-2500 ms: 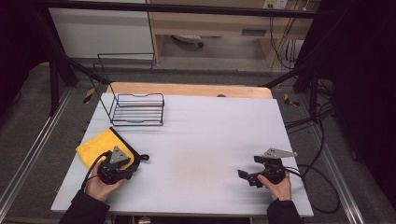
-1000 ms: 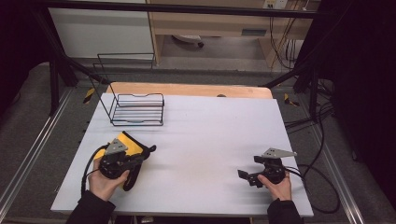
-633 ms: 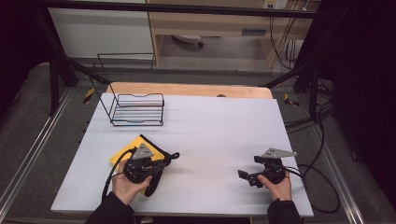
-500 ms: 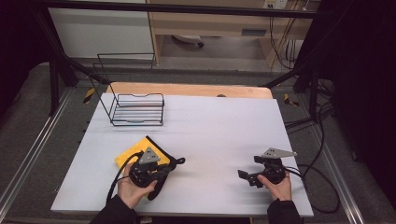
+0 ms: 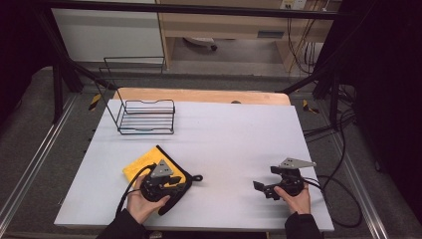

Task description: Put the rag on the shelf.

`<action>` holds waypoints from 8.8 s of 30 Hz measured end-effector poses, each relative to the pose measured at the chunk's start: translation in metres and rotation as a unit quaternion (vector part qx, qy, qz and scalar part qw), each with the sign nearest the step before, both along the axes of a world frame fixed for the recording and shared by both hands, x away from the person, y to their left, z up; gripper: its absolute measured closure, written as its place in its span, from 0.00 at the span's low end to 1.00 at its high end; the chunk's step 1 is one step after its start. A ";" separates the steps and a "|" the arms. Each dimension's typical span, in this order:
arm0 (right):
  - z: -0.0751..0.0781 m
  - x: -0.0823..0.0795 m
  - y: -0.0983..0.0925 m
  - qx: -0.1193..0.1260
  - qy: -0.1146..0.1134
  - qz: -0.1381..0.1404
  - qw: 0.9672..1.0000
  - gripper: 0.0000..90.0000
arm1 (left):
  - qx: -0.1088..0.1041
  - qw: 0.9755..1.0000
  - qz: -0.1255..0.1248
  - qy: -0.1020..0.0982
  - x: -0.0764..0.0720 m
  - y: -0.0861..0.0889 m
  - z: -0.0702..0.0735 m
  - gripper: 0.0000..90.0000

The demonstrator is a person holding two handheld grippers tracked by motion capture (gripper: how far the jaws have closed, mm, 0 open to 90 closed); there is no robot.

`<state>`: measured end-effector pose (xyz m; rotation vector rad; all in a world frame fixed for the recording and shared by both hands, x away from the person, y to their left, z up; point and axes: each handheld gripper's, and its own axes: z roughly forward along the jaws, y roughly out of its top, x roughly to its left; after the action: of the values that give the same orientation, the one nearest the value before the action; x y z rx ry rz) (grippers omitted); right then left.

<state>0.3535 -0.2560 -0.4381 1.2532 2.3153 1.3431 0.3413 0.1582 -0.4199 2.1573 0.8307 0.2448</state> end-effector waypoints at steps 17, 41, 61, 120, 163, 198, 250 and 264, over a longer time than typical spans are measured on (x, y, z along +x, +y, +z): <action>0.005 0.003 0.016 -0.009 -0.015 0.007 1.000 0.01 | -0.008 0.998 0.053 -0.017 0.011 0.066 0.013 0.22; 0.017 0.070 0.202 -0.035 0.008 0.118 0.992 0.29 | -0.024 0.988 0.154 -0.013 0.021 0.154 0.003 0.07; -0.009 0.075 0.253 -0.063 0.083 0.171 0.980 0.73 | -0.024 0.981 0.190 -0.009 0.027 0.167 -0.007 0.12; -0.005 0.115 0.260 -0.061 0.050 0.103 0.992 0.62 | -0.013 0.982 0.184 0.045 0.051 0.114 -0.029 0.73; 0.065 0.077 0.242 -0.016 -0.011 0.111 0.994 0.91 | -0.085 0.985 0.143 -0.036 0.027 0.113 0.038 0.89; 0.137 0.051 0.230 0.066 -0.168 0.075 0.981 0.92 | -0.111 0.971 0.136 -0.161 0.027 0.115 0.124 0.90; 0.200 0.058 0.259 0.133 -0.300 0.042 0.944 0.92 | -0.189 0.921 0.167 -0.299 0.033 0.137 0.191 0.90; 0.227 0.064 0.273 0.147 -0.320 0.038 0.935 0.92 | -0.216 0.906 0.183 -0.316 0.041 0.149 0.214 0.90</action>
<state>0.4175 0.0170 -0.2108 0.6338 1.7615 1.8350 0.3823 0.3075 -0.2063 1.3625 0.7971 0.8207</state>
